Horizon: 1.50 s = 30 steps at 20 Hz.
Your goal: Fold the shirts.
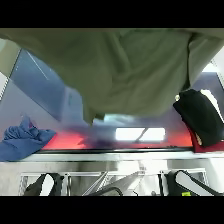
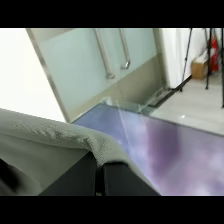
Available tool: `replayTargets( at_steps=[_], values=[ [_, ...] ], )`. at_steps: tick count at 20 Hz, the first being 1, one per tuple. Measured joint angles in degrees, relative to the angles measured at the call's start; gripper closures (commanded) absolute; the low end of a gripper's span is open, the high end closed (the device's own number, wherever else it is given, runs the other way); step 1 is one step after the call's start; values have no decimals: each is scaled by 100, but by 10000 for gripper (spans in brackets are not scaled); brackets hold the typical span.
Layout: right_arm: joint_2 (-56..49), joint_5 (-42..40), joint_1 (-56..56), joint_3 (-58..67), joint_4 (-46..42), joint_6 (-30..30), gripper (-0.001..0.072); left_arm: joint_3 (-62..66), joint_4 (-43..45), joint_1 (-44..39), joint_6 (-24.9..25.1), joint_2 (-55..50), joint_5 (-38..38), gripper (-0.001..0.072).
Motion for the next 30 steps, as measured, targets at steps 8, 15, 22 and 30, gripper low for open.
replayTargets(
  at_steps=[8,15,22,30],
  values=[
    [310,564,1200,-710,-798,407,693,-1443,-398,-3333,579,-372,487,690],
    [837,302,1681,-1202,-1235,542,693,-1279,354,-2887,389,852,940,690],
    [-680,-337,2769,-1650,-1847,284,693,-2218,804,-1766,420,503,1115,689],
    [-3447,-2592,3816,-1766,-3106,-94,265,-1655,868,-2793,1545,-3995,1897,492]
  ],
)
